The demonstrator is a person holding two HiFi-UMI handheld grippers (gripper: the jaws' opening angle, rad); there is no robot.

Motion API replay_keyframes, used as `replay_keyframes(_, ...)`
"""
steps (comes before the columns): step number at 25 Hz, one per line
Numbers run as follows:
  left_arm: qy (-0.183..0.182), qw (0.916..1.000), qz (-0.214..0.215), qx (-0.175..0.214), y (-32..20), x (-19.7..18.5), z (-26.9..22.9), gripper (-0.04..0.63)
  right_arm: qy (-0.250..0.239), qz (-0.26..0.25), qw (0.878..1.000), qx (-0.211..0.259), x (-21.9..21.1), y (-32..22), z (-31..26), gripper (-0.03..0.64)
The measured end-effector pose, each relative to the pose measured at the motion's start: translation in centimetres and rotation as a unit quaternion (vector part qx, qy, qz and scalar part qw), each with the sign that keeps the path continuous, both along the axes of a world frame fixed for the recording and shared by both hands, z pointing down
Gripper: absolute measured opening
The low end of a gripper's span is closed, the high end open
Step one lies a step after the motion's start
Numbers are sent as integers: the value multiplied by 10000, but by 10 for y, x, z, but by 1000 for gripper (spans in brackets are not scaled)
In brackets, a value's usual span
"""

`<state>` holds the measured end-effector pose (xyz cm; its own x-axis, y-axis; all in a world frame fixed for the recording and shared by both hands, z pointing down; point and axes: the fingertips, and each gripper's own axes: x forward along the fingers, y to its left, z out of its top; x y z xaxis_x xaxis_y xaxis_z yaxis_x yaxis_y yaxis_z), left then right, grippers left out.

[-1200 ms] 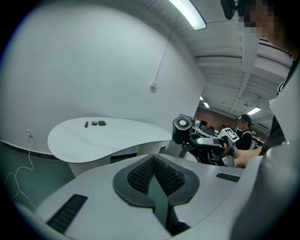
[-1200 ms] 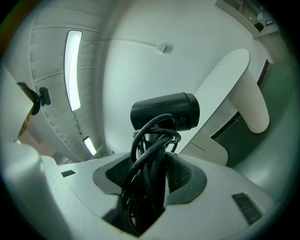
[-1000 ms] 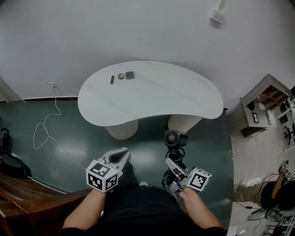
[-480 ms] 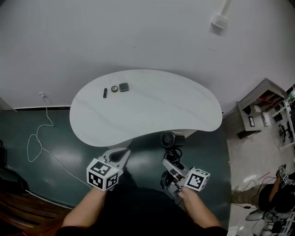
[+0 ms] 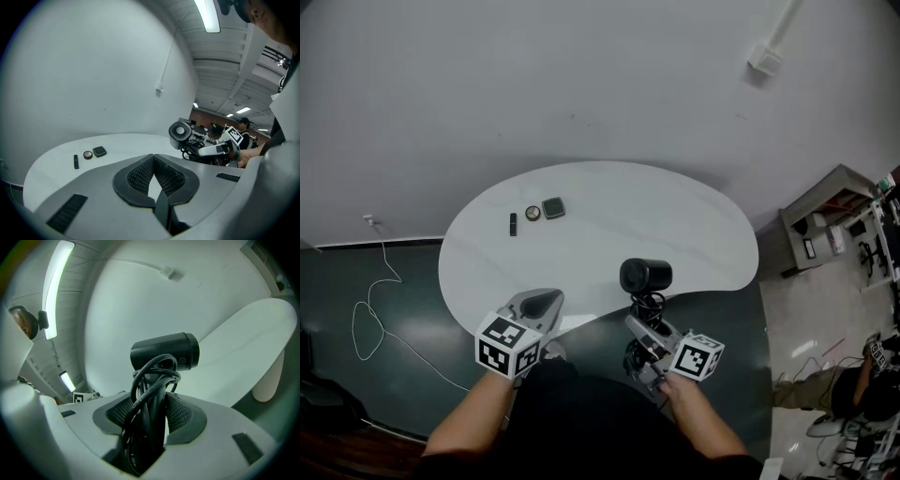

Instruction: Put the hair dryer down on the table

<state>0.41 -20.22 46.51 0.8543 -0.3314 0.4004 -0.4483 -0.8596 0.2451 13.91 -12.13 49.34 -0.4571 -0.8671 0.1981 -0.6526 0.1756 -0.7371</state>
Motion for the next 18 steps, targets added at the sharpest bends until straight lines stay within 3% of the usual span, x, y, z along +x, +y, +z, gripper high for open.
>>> replay_keyframes(9, -30, 9990, 419, -165, -77, 2, 18, 17, 148, 475, 9983, -294, -1, -68, 12, 198)
replay_keyframes(18, -69, 9989, 353, -314, -94, 7, 28, 17, 180, 299, 9981, -501, 4, -100, 20, 198)
